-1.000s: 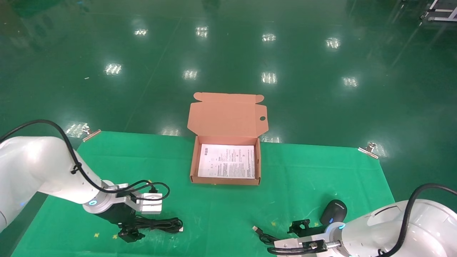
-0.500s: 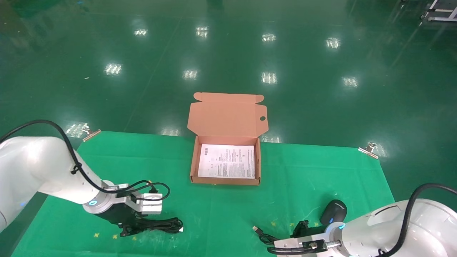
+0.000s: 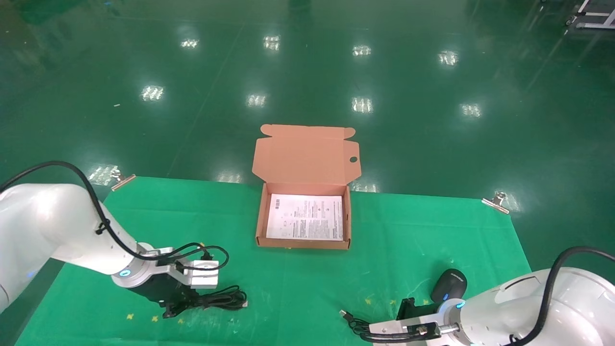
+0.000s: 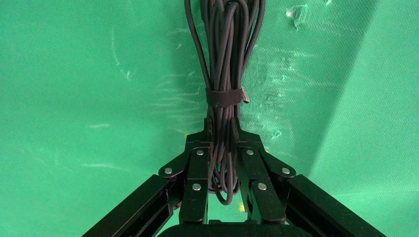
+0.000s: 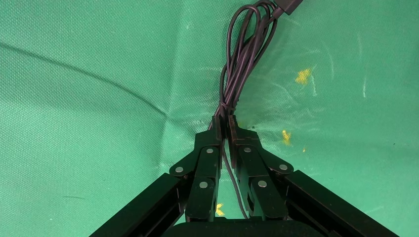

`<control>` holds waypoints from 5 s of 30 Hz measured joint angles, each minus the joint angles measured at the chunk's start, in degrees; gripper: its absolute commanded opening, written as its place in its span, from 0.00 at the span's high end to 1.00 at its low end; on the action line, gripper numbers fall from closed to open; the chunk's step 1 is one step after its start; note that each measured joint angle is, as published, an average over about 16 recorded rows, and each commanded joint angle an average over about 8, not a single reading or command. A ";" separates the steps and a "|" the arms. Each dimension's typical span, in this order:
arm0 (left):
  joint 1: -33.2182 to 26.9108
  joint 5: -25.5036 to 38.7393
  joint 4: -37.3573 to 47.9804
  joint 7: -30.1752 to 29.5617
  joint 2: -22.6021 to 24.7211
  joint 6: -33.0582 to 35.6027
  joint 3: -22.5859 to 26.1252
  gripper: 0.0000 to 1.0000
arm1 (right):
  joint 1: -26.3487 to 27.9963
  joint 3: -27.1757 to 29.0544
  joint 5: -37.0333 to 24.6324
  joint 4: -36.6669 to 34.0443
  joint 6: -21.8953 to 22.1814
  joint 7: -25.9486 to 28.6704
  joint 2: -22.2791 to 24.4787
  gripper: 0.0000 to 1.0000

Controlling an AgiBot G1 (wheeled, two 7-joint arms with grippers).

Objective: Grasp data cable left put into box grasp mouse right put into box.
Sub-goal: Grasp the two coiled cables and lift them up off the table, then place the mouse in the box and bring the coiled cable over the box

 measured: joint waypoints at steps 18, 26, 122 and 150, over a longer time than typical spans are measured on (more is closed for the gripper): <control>-1.79 0.30 -3.41 -0.25 -1.61 -0.53 -0.45 1.00 | 2.01 2.11 2.55 2.00 -0.78 0.89 3.15 1.00; -4.03 1.81 -10.44 -2.24 -4.98 -0.68 -0.78 1.00 | 6.11 5.63 5.64 3.46 -1.42 1.92 7.47 1.00; -15.19 31.35 -39.73 -27.73 -12.26 4.35 0.28 1.00 | 19.88 10.18 11.21 -22.73 18.33 -1.69 -22.02 1.00; -15.06 31.18 -39.81 -27.72 -12.21 4.30 0.25 1.00 | 21.14 -0.51 20.22 -34.34 25.11 0.38 -22.67 0.00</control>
